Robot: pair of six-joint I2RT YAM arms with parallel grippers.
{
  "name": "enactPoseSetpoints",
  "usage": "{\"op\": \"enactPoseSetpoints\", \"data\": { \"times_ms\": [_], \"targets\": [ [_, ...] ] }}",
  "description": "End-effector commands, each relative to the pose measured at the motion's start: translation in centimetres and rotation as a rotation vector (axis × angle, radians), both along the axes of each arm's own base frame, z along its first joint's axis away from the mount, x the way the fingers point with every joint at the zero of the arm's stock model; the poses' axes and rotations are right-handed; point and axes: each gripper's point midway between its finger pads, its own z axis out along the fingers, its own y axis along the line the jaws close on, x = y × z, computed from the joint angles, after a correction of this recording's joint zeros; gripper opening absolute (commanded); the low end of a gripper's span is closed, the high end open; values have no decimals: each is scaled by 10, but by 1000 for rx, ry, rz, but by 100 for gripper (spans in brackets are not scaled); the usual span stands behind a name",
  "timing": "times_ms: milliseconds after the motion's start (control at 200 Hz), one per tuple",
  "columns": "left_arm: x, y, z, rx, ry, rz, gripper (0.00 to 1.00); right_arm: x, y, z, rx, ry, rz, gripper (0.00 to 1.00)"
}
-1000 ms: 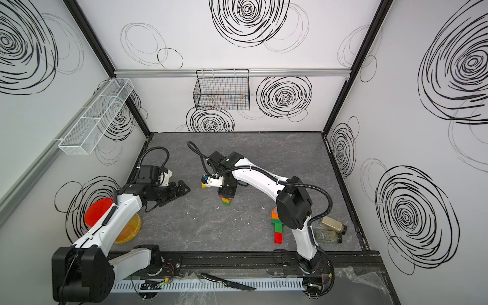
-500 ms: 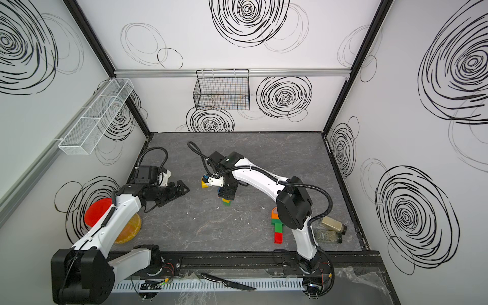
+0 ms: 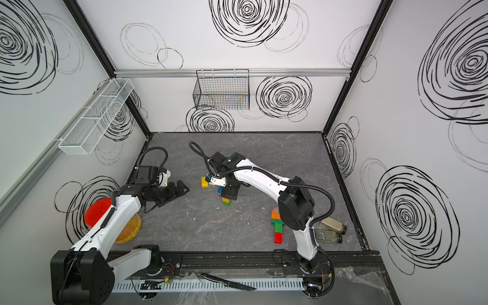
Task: Assemble an ice cream with lego
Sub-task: Assemble the lego brick with the lego brick.
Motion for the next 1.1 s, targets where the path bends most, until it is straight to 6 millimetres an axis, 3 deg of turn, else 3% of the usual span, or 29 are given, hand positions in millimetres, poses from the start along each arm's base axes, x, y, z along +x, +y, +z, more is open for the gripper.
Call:
{"op": "enactPoseSetpoints", "data": {
  "times_ms": [0, 340, 570, 836, 1096],
  "targets": [
    [4, 2, 13, 0, -38, 2, 99, 3, -7, 12, 15, -34, -22, 79],
    [3, 2, 14, 1, -40, 7, 99, 8, -17, 9, -9, -52, -50, 79],
    [3, 2, 11, 32, -28, 9, 99, 0, -14, 24, 43, -35, -45, 81],
    [5, 4, 7, 41, -15, 50, 99, -9, -1, 56, 172, -10, -100, 87],
    [5, 10, 14, 7, -42, 90, 99, 15, 27, 99, 290, -56, -250, 91]
  ]
}}
